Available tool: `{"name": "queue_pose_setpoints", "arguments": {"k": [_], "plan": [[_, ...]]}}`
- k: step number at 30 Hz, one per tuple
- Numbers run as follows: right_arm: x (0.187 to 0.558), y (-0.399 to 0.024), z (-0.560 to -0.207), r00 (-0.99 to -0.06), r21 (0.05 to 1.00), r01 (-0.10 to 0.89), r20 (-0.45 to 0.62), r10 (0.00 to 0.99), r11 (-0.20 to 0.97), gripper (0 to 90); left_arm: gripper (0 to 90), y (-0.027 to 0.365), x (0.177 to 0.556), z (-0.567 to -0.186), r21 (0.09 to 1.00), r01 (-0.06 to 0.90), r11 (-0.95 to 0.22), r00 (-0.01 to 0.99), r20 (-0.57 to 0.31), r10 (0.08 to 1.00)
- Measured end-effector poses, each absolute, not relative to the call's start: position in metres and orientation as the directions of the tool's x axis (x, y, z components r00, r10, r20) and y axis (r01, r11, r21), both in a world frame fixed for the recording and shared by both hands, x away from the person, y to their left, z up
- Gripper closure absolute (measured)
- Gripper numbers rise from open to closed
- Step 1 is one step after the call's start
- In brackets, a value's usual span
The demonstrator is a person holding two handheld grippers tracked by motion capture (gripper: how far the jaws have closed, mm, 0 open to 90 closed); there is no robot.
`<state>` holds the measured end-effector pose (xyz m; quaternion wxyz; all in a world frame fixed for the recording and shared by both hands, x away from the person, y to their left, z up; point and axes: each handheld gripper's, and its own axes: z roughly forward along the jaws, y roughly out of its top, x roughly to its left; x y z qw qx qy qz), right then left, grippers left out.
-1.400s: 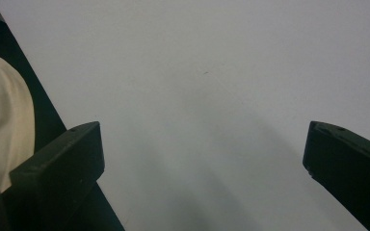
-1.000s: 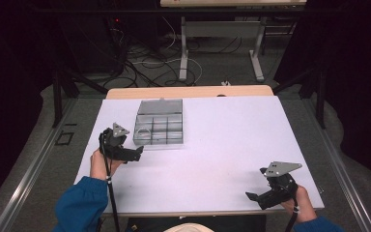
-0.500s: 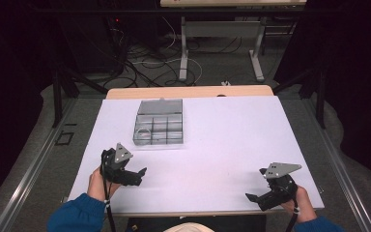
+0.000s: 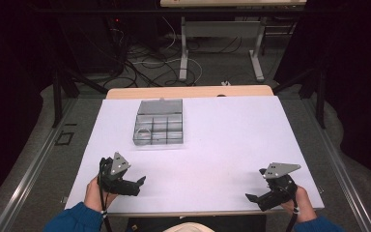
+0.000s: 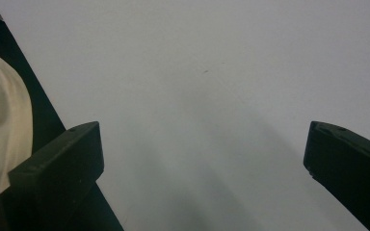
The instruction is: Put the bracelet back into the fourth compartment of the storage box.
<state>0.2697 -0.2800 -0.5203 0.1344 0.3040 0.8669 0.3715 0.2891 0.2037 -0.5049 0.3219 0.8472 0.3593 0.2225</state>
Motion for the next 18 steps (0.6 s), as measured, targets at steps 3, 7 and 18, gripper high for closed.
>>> {"name": "queue_pose_setpoints", "arguments": {"k": [3,7,18], "plan": [[0.269,-0.2801,-0.5199,-0.777,0.719,0.436,-0.002,0.629,0.541,0.0,0.2,0.2031,0.2869,-0.5058,0.705,0.459,-0.54,0.648,0.149,0.746],[0.2685,-0.2806,-0.5193,-0.778,0.713,0.439,-0.003,0.628,0.547,0.0,0.2,0.2028,0.2838,-0.506,0.706,0.448,-0.548,0.653,0.159,0.74],[0.2686,-0.2805,-0.5199,-0.787,0.719,0.424,-0.009,0.617,0.551,0.0,0.2,0.2007,0.279,-0.5095,0.711,0.451,-0.539,0.668,0.133,0.733]]}}
